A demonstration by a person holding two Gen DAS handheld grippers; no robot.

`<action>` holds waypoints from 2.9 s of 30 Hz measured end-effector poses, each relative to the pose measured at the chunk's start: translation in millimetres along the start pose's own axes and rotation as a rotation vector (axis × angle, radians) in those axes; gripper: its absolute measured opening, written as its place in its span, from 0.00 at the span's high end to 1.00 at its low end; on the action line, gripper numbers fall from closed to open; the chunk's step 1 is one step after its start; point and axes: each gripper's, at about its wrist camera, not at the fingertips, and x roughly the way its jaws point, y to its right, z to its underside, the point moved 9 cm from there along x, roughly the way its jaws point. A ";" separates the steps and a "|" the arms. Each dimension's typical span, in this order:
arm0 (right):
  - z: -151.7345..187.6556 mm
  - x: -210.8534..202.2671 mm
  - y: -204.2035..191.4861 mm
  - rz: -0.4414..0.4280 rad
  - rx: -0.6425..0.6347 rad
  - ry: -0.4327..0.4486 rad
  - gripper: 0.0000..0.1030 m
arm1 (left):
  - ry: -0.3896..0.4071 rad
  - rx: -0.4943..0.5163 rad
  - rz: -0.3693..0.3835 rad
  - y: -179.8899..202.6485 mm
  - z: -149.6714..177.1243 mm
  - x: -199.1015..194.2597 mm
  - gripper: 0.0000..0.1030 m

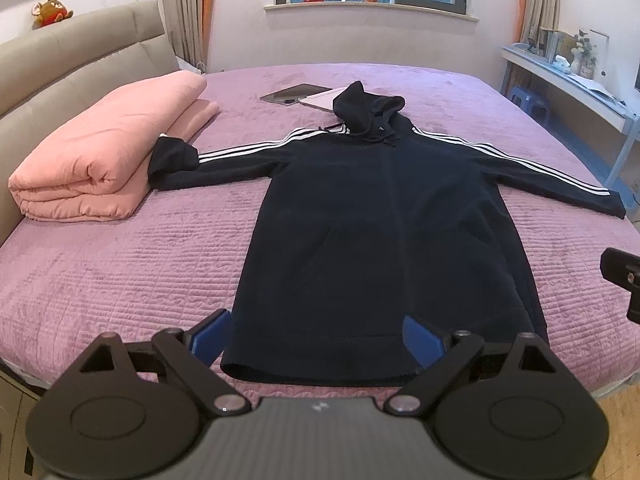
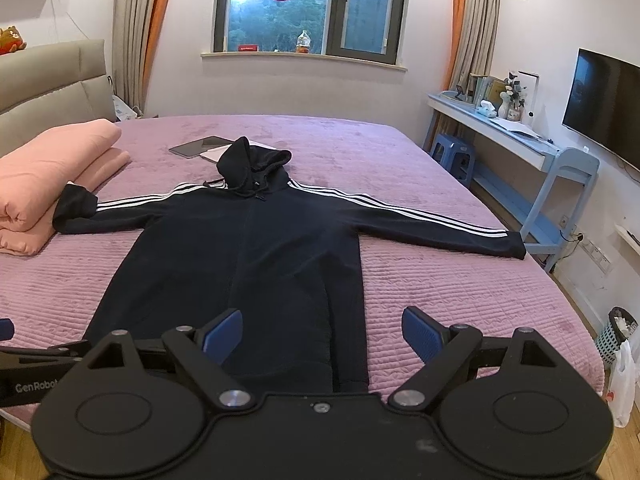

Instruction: Fold large clothes

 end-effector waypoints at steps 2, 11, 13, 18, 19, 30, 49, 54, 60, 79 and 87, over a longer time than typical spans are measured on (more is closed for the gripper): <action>0.2 -0.8 -1.1 -0.002 -0.001 0.002 0.00 | -0.001 -0.006 0.000 -1.2 0.4 0.0 0.09; -0.3 -3.7 -2.4 -0.014 -0.007 0.006 0.00 | -0.006 -0.017 -0.004 -4.7 4.4 0.1 0.09; -0.7 -4.4 -2.5 -0.015 -0.008 0.008 0.00 | -0.008 -0.021 -0.003 -6.1 4.8 0.6 0.09; 0.7 -4.6 -3.7 -0.017 -0.007 0.005 0.00 | -0.014 -0.034 -0.002 -9.9 6.7 1.8 0.09; 0.7 -5.0 -4.1 -0.018 -0.007 0.005 0.00 | -0.015 -0.036 -0.002 -10.8 7.3 1.9 0.09; 2.9 -9.1 -10.0 -0.028 -0.014 0.007 0.00 | -0.023 -0.057 0.003 -16.0 11.6 2.1 0.09; 2.3 -29.3 -11.1 0.007 -0.027 0.057 0.00 | 0.066 -0.050 -0.026 -14.8 6.2 -26.9 0.09; 0.2 -19.6 -1.1 0.017 -0.013 0.070 0.00 | 0.087 -0.052 -0.004 -7.0 -2.8 -22.2 0.09; -3.3 28.5 38.3 0.012 0.065 0.074 0.00 | 0.089 -0.117 0.124 14.0 -27.6 19.3 0.09; -30.3 392.8 220.3 0.194 0.430 -0.078 0.02 | 0.011 -0.022 0.218 133.1 -183.2 319.2 0.29; -45.6 420.3 380.8 0.354 0.562 -0.110 0.15 | -0.034 -0.008 0.197 182.4 -225.6 329.7 0.27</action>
